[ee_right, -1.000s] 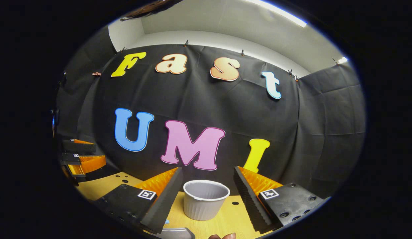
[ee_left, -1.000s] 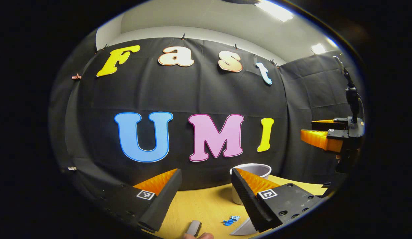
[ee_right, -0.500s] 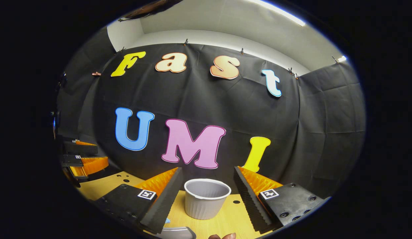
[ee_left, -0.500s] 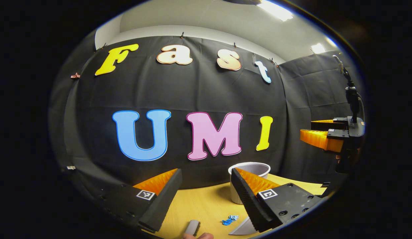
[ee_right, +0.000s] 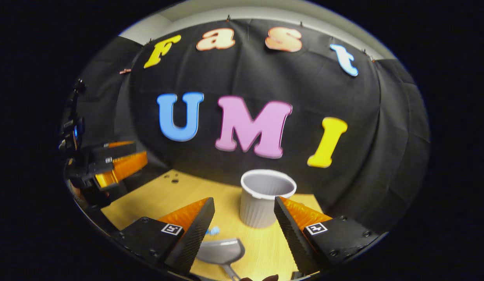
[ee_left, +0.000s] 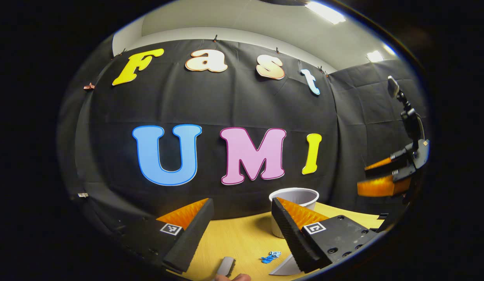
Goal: Pick up the small broom and dustpan from the desktop, sweep the trash into the dustpan with the broom, and then empty the trash into the garbage bin.
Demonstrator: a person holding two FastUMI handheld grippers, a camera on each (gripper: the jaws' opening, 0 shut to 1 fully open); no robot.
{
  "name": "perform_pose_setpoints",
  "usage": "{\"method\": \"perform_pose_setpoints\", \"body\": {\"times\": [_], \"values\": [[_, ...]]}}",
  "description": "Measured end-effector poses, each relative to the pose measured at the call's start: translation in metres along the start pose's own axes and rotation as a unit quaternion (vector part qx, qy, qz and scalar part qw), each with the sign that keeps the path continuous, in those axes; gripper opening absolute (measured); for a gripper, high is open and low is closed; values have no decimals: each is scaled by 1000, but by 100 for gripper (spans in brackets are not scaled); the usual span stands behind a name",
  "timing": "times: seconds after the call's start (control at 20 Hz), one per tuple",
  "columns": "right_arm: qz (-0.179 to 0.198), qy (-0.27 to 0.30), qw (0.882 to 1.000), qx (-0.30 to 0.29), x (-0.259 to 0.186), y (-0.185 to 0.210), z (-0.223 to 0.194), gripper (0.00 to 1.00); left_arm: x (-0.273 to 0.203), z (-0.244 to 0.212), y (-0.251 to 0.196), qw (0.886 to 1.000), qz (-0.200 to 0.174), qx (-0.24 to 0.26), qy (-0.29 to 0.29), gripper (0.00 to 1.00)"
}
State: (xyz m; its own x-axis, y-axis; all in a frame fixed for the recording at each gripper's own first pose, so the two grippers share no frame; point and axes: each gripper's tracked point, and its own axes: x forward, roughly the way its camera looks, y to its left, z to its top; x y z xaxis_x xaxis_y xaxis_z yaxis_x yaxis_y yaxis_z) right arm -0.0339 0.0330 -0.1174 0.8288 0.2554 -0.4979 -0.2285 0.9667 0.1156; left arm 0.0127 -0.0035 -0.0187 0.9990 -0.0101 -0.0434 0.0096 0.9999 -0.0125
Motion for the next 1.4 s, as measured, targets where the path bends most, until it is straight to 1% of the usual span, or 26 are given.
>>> {"method": "perform_pose_setpoints", "body": {"times": [0.1,0.25,0.35,0.4,0.5,0.75,0.85,1.05,1.25,1.3,1.4], "values": [[18,88,996,20,6,-2,-52,98,-1,-4,0,1000,1,-6,4,97],[53,190,978,62,0,10,-113,99,-2,-9,-1,1000,1,-2,6,97],[67,241,967,54,3,14,-154,99,-3,-16,-4,1000,1,3,8,97],[68,257,963,43,6,14,-170,98,-5,-16,-5,1000,0,2,10,97],[83,288,954,25,15,25,-203,99,-7,-18,-4,1000,2,-2,13,97],[110,359,926,-36,31,44,-273,99,-11,-28,6,1000,15,-1,25,97],[113,386,914,-52,39,46,-298,98,-14,-32,11,999,23,-3,29,97],[115,432,893,-61,57,52,-336,98,-17,-37,20,999,35,-7,36,97],[113,456,880,-67,76,55,-355,98,-18,-44,25,998,43,-7,40,97],[110,462,877,-71,80,54,-358,96,-18,-45,25,998,45,-7,41,97],[107,474,870,-81,85,53,-365,86,-19,-46,29,998,48,-8,43,97]]}}
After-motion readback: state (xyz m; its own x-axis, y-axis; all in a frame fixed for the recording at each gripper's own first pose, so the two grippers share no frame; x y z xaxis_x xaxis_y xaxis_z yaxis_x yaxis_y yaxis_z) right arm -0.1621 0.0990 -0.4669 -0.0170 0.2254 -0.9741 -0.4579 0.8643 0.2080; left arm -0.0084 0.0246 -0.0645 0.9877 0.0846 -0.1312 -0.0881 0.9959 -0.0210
